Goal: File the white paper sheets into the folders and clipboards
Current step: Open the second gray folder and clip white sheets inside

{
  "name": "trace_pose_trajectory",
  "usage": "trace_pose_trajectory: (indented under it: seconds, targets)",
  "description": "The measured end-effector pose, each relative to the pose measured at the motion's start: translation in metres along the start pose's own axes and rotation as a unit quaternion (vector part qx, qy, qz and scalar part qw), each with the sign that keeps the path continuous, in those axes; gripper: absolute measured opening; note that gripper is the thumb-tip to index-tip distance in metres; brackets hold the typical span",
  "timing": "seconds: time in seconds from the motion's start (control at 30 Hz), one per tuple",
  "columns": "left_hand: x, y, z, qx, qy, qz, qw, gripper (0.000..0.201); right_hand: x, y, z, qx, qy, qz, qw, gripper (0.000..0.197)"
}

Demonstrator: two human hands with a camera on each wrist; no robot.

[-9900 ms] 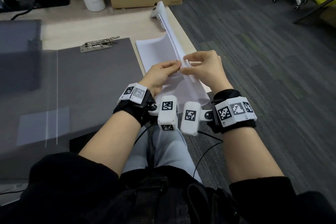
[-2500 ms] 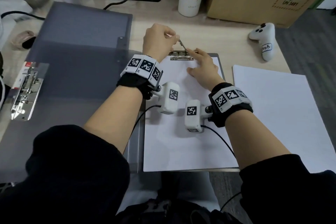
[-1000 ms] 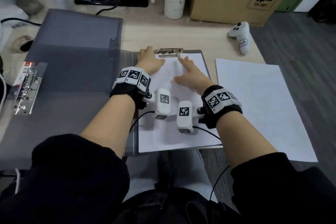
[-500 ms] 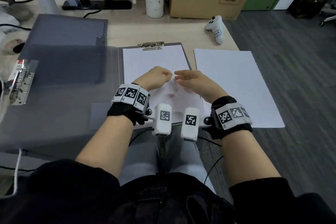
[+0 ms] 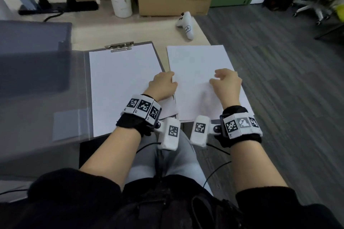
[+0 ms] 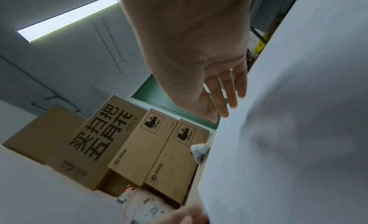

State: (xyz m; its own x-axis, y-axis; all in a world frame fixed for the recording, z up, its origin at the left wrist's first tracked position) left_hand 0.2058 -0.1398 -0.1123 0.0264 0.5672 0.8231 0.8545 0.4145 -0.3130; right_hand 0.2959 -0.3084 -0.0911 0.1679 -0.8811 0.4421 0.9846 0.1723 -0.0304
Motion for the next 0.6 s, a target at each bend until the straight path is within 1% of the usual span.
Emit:
trace_pose_trajectory:
  seconds: [0.07, 0.13, 0.17, 0.23, 0.27, 0.33, 0.4, 0.47, 0.53, 0.6]
  targets:
    - [-0.002, 0.001, -0.003, 0.009, 0.011, -0.016, 1.000, 0.039, 0.013, 0.004, -0.013, -0.036, -0.062, -0.031, 0.997, 0.050]
    - [-0.004, 0.004, -0.006, 0.022, 0.008, -0.033, 0.999, 0.043, 0.021, 0.006, -0.026, -0.080, -0.134, -0.029, 0.987, 0.060]
    - [-0.005, 0.005, -0.006, 0.029, 0.001, -0.043, 0.999, 0.042, 0.023, 0.007, -0.032, -0.103, -0.151, -0.019, 0.983, 0.067]
    - [-0.005, 0.005, -0.007, 0.044, -0.023, -0.062, 0.997, 0.042, 0.026, 0.009, -0.042, -0.127, -0.135, -0.009, 0.983, 0.078]
    - [-0.005, 0.005, -0.007, 0.050, -0.040, -0.071, 0.995, 0.042, 0.027, 0.011, -0.046, -0.122, -0.113, -0.014, 0.986, 0.078]
    - [-0.005, 0.006, -0.005, 0.062, -0.076, -0.090, 0.991, 0.040, 0.031, 0.015, -0.050, -0.094, -0.071, -0.049, 0.992, 0.073]
    - [-0.005, 0.006, -0.003, 0.070, -0.114, -0.100, 0.986, 0.043, 0.037, 0.016, -0.047, -0.062, -0.028, -0.101, 0.993, 0.065]
    - [-0.006, 0.006, -0.002, 0.075, -0.148, -0.101, 0.981, 0.046, 0.044, 0.014, -0.041, -0.038, 0.018, -0.144, 0.989, 0.047]
    - [-0.008, 0.007, -0.002, 0.071, -0.178, -0.096, 0.977, 0.046, 0.049, 0.013, -0.035, -0.021, 0.036, -0.162, 0.986, 0.028]
    - [-0.011, 0.010, -0.001, 0.066, -0.209, -0.086, 0.972, 0.050, 0.053, 0.011, -0.025, 0.003, 0.036, -0.179, 0.983, 0.022]
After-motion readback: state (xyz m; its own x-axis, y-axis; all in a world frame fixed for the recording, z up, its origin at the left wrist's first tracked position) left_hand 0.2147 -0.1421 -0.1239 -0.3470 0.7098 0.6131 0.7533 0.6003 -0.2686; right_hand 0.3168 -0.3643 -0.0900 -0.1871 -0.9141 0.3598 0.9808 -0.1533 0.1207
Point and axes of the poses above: each hand's wrist, its own y-axis towards the middle knuckle, its own x-axis out of the back of the hand, z = x × y, the point moved 6 cm from there along y, towards the middle knuckle, and after that the axes turned 11 degrees about y, right-handed, at the moved point
